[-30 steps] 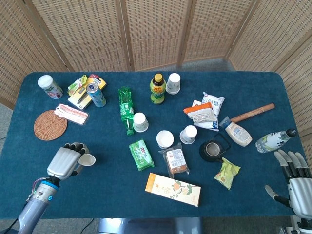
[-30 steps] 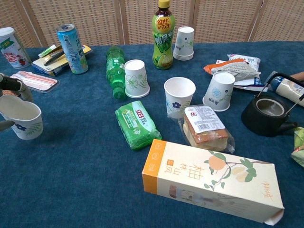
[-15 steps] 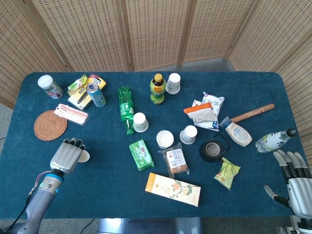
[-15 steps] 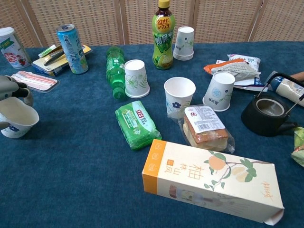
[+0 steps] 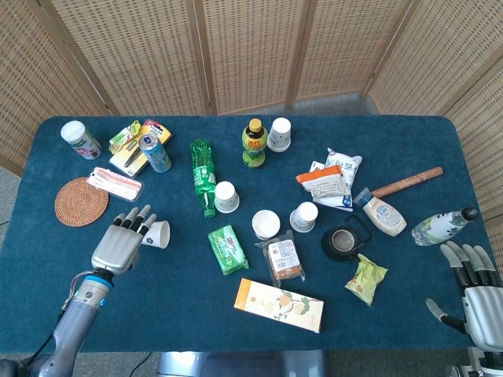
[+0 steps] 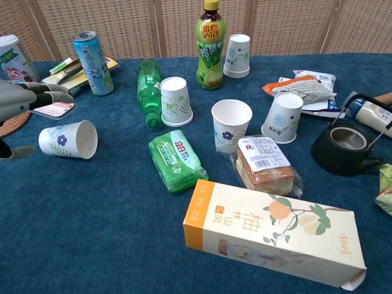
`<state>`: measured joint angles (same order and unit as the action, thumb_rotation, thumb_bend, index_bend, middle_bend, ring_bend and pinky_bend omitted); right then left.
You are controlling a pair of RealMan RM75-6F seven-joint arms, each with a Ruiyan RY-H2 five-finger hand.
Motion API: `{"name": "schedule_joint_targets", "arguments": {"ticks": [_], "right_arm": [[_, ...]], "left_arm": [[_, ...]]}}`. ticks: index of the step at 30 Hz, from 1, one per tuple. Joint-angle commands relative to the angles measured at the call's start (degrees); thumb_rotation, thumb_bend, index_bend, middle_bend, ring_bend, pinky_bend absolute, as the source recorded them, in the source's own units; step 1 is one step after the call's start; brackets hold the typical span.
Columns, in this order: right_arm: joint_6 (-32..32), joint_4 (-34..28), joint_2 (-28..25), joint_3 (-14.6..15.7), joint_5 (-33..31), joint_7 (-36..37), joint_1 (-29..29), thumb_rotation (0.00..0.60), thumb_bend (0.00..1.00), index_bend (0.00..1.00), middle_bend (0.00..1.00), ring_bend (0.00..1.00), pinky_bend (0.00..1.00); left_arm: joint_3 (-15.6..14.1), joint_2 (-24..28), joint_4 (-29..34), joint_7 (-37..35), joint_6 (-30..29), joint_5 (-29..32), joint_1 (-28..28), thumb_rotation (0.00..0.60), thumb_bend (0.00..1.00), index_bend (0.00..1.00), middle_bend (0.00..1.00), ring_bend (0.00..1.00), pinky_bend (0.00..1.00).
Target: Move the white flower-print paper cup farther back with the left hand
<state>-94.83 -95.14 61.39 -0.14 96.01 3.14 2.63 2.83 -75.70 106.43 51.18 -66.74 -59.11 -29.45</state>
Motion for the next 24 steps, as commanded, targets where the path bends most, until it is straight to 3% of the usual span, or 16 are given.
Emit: {"name": "schedule_joint_targets", "arguments": {"ticks": [1, 10, 24], "right_arm": [[0.04, -0.07, 0.04, 0.03, 0.03, -0.13, -0.01, 0.600, 0.23, 0.00, 0.00, 0.00, 0.00], [0.73, -0.21, 0.30, 0.18, 0.04, -0.76, -0.27, 0.600, 0.23, 0.00, 0.00, 0.00, 0.00], [0.74, 0.01, 0.26, 0.14, -0.20, -0.16, -0.28, 0.600, 0.23, 0.00, 0.00, 0.00, 0.00]], "left_arm": [[-0.82, 1.95, -1.58, -7.06, 1.37, -1.44, 1.16, 0.600, 0.41, 0.00, 0.00, 0.00, 0.18], [1.48, 0.23, -11.55, -18.73, 5.07, -2.18, 0.12, 0.600, 0.40, 0.00, 0.00, 0.00, 0.18], [4.26, -5.10, -16.46, -16.14, 8.10, 7.19, -3.98, 0.600, 0.40, 0.00, 0.00, 0.00, 0.20]]}}
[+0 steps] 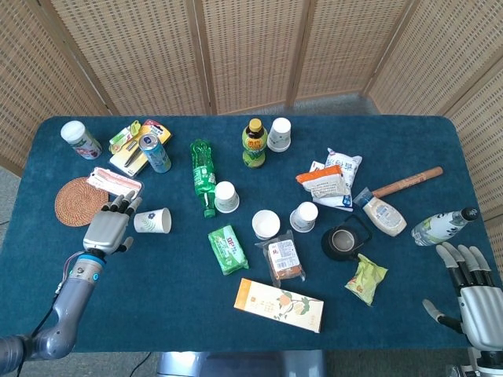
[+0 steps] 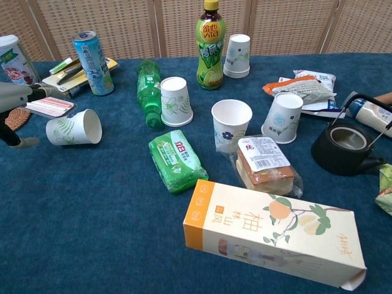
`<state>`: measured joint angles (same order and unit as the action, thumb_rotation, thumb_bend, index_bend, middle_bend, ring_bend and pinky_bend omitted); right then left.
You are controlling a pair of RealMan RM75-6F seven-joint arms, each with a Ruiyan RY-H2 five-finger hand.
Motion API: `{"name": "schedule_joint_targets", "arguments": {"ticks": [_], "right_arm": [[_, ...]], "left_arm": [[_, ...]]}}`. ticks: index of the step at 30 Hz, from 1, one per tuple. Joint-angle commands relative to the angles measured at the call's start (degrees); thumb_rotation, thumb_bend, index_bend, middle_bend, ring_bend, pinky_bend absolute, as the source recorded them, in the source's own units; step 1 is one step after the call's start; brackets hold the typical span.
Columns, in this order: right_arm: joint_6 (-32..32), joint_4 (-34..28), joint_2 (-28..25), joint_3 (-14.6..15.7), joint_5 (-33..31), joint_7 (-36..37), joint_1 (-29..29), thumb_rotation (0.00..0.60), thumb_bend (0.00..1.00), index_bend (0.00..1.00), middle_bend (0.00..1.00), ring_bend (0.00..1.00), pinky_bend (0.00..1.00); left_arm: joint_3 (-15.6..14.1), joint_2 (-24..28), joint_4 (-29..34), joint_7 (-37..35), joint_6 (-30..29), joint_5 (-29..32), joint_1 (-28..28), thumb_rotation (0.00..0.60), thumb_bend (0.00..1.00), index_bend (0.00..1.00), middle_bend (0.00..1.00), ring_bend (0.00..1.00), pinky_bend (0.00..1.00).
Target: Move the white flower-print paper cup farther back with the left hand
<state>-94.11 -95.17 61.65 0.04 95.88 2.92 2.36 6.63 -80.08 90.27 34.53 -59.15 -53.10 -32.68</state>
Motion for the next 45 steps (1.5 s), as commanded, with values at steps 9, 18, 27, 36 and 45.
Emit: {"name": "schedule_joint_targets", "arguments": {"ticks": [9, 18, 27, 36, 45], "right_arm": [[0.26, 0.14, -0.01, -0.08, -0.27, 0.38, -0.15, 0.600, 0.23, 0.00, 0.00, 0.00, 0.00], [0.18, 0.28, -0.09, -0.04, -0.25, 1.00, -0.15, 0.600, 0.23, 0.00, 0.00, 0.00, 0.00], [0.48, 0.33, -0.08, 0.03, -0.35, 1.07, -0.25, 0.600, 0.23, 0.00, 0.00, 0.00, 0.00], [0.65, 0.17, 0.01, 0.18, -0.20, 0.68, -0.30, 0.600, 0.23, 0.00, 0.00, 0.00, 0.00], [0.59, -0.17, -0.05, 0.38, 0.19, 0.48, -0.29, 0.600, 0.23, 0.00, 0.00, 0.00, 0.00]], "left_arm": [[-0.74, -3.48, -0.48, 4.30, 0.03, 3.16, -2.75, 0.600, 0.40, 0.03, 0.00, 0.00, 0.25], [-1.67, -6.79, -3.12, 5.98, -1.53, 3.85, -3.46, 0.600, 0.40, 0.18, 0.12, 0.15, 0.35], [-2.38, -8.18, -4.21, 6.95, -2.86, 3.51, -3.57, 0.600, 0.40, 0.27, 0.33, 0.31, 0.42], [-3.13, -4.45, -1.46, 9.51, -6.56, 0.66, -3.15, 0.600, 0.40, 0.27, 0.33, 0.31, 0.42], [-6.48, 0.40, 3.96, 29.15, -14.20, -3.15, -4.66, 0.600, 0.41, 0.27, 0.31, 0.29, 0.39]]}}
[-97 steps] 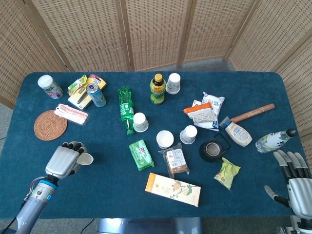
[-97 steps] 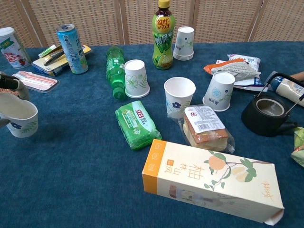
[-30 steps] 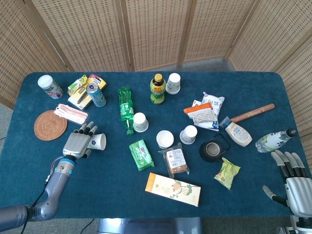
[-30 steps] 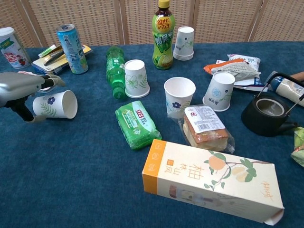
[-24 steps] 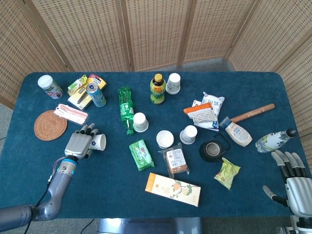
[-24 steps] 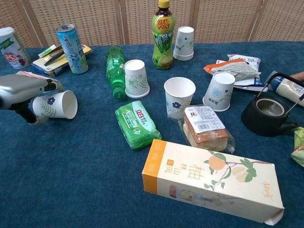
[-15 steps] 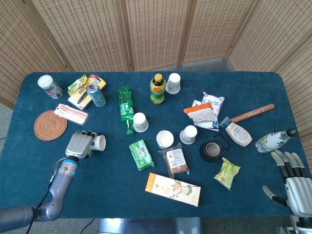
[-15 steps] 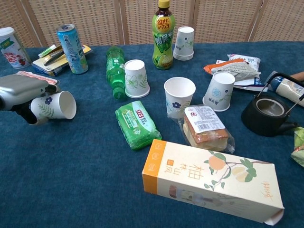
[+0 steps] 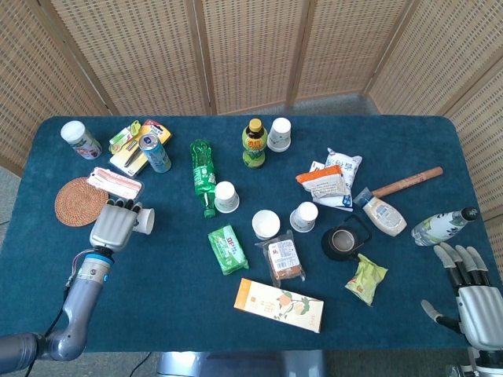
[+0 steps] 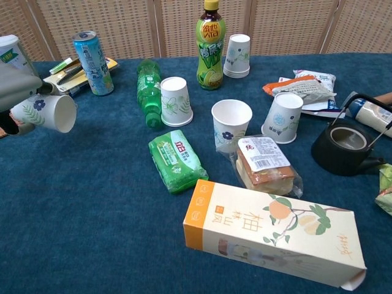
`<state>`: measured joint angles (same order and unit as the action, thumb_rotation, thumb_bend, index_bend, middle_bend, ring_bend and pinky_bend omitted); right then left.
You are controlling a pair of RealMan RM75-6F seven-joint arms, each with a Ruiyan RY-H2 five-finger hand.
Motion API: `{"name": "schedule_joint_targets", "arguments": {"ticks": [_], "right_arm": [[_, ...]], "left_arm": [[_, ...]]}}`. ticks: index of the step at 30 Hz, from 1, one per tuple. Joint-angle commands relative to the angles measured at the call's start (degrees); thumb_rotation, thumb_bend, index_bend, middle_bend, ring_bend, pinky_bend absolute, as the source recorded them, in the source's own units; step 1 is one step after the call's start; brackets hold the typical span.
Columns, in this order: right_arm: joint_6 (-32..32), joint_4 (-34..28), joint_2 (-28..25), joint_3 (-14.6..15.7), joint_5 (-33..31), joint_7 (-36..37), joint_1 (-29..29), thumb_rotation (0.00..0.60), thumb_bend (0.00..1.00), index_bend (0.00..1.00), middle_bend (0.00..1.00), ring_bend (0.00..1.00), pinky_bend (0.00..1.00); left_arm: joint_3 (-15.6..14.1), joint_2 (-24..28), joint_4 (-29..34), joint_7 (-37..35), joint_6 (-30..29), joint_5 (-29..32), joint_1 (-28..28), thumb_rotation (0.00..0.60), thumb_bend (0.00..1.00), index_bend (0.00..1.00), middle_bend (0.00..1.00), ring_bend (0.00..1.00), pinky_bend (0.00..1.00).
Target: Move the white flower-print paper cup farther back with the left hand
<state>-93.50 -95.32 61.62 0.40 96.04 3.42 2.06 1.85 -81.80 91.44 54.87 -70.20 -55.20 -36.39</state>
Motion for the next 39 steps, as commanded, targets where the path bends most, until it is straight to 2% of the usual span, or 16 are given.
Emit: {"name": "schedule_joint_targets", "arguments": {"ticks": [1, 10, 19, 28, 39], "right_arm": [[-0.05, -0.04, -0.03, 0.05, 0.09, -0.01, 0.02, 0.600, 0.23, 0.00, 0.00, 0.00, 0.00], [-0.04, -0.04, -0.15, 0.06, 0.08, 0.31, -0.01, 0.600, 0.23, 0.00, 0.00, 0.00, 0.00], [-0.16, -0.06, -0.25, 0.08, 0.04, 0.54, 0.06, 0.600, 0.23, 0.00, 0.00, 0.00, 0.00], [-0.09, 0.08, -0.30, 0.10, 0.03, 0.80, 0.01, 0.600, 0.23, 0.00, 0.00, 0.00, 0.00], [0.00, 0.03, -0.39, 0.16, 0.07, 1.04, -0.03, 0.600, 0.23, 0.00, 0.00, 0.00, 0.00]], "left_arm": [[-1.98, 2.34, 3.29, 11.64, -3.09, -0.35, -1.44, 0.600, 0.41, 0.27, 0.31, 0.29, 0.39], [-2.21, 0.21, 5.06, 30.28, -5.10, 8.44, -5.03, 0.600, 0.42, 0.26, 0.28, 0.27, 0.37], [-2.39, -5.96, 2.39, 41.66, -7.36, 14.39, -8.82, 0.600, 0.43, 0.26, 0.27, 0.26, 0.35], [-4.64, -11.98, -2.20, 48.12, -10.21, 15.04, -10.35, 0.600, 0.43, 0.26, 0.27, 0.26, 0.35], [-4.85, -16.12, -6.80, 51.19, -12.82, 15.06, -10.75, 0.600, 0.43, 0.26, 0.26, 0.26, 0.35]]}}
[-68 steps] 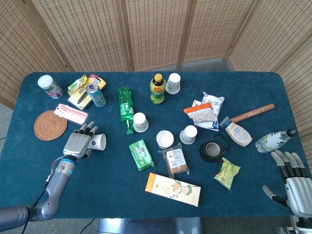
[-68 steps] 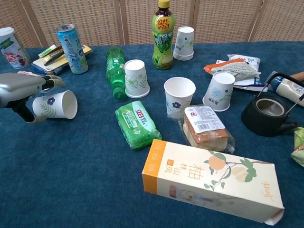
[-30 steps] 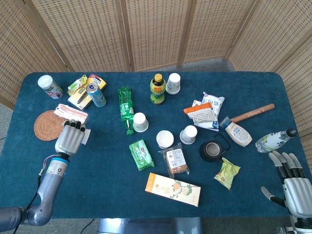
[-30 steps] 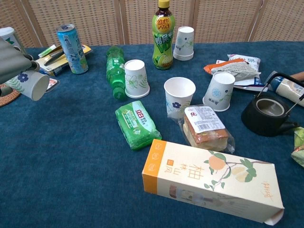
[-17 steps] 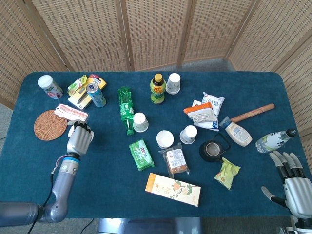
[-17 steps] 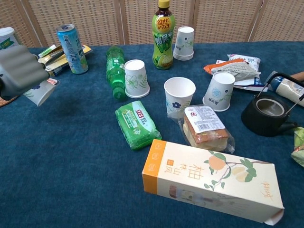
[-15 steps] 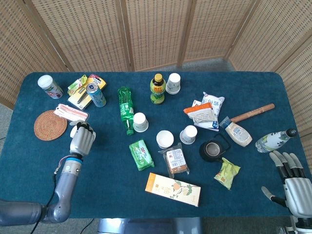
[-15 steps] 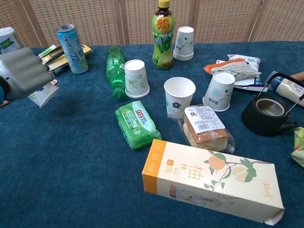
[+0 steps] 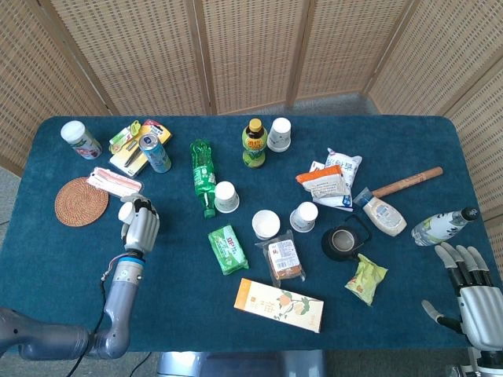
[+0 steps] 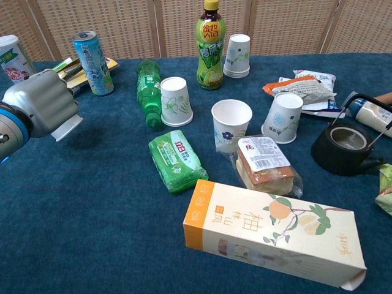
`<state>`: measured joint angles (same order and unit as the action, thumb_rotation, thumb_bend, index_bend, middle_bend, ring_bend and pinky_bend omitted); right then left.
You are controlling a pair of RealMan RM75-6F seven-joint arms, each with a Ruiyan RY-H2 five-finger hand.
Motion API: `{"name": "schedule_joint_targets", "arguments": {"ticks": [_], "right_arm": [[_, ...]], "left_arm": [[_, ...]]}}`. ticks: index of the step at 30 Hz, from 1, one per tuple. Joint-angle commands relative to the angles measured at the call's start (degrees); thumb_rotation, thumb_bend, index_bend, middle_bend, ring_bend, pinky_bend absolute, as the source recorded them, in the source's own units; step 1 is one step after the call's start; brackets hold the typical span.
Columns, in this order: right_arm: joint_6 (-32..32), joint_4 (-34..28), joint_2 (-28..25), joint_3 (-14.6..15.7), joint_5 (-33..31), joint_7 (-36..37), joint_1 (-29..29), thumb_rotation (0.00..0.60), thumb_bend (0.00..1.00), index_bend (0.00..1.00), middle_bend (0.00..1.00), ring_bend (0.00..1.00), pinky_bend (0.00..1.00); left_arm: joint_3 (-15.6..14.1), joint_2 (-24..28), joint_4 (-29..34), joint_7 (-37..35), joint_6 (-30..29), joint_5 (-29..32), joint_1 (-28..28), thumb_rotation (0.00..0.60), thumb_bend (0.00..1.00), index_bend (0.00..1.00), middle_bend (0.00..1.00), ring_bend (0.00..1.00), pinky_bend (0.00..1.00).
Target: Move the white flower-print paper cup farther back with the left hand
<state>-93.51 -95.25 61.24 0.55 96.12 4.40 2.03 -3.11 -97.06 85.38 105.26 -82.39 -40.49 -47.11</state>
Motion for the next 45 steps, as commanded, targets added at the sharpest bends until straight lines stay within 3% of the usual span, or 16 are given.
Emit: {"name": "schedule_joint_targets", "arguments": {"ticks": [1, 5, 10, 13, 15, 24, 34, 39, 45], "right_arm": [[-0.01, -0.05, -0.03, 0.03, 0.01, 0.08, 0.01, 0.600, 0.23, 0.00, 0.00, 0.00, 0.00], [0.08, 0.01, -0.05, 0.02, -0.10, 0.18, -0.01, 0.600, 0.23, 0.00, 0.00, 0.00, 0.00], [0.18, 0.02, -0.12, 0.07, -0.10, 0.38, -0.05, 0.600, 0.23, 0.00, 0.00, 0.00, 0.00], [0.14, 0.08, -0.15, 0.04, -0.18, 0.50, -0.02, 0.600, 0.23, 0.00, 0.00, 0.00, 0.00], [0.16, 0.10, -0.13, 0.06, -0.20, 0.52, -0.02, 0.600, 0.23, 0.00, 0.00, 0.00, 0.00], [0.44, 0.02, 0.00, 0.20, -0.13, 0.09, -0.08, 0.600, 0.23, 0.00, 0.00, 0.00, 0.00], [0.90, 0.09, 0.26, 0.24, -0.25, -0.35, -0.25, 0.600, 0.23, 0.00, 0.00, 0.00, 0.00], [1.41, -0.15, 0.63, 0.40, -0.06, -1.52, -0.44, 0.600, 0.23, 0.00, 0.00, 0.00, 0.00], [2.17, -0.21, 1.16, 0.51, -0.26, -2.86, -0.65, 0.600, 0.23, 0.00, 0.00, 0.00, 0.00]], "left_arm": [[0.20, -1.46, -1.32, 1.18, -0.81, 0.47, -0.06, 0.600, 0.43, 0.26, 0.26, 0.26, 0.36], [0.36, -2.98, -3.04, 1.28, -0.79, 0.38, -0.04, 0.600, 0.43, 0.24, 0.23, 0.26, 0.35], [0.94, -4.68, -4.61, 2.17, -1.67, 1.33, 0.36, 0.600, 0.43, 0.20, 0.12, 0.22, 0.35], [1.55, -4.79, -4.44, 1.66, -1.59, 1.75, 0.59, 0.600, 0.43, 0.07, 0.01, 0.05, 0.34], [1.89, -4.26, -3.62, 0.37, -1.05, 1.55, 0.72, 0.600, 0.43, 0.00, 0.00, 0.00, 0.32], [3.38, 0.24, 2.45, -7.00, 1.16, -0.27, 1.21, 0.600, 0.43, 0.00, 0.00, 0.00, 0.32], [4.49, 17.21, 16.60, -27.43, 6.74, -3.81, 5.09, 0.600, 0.43, 0.00, 0.00, 0.00, 0.30], [3.73, 23.78, 16.21, -40.86, 12.30, -9.25, 6.95, 0.600, 0.43, 0.00, 0.00, 0.00, 0.29], [2.67, 28.42, 11.72, -64.02, 15.54, -24.05, 10.54, 0.600, 0.43, 0.00, 0.00, 0.00, 0.29]]}}
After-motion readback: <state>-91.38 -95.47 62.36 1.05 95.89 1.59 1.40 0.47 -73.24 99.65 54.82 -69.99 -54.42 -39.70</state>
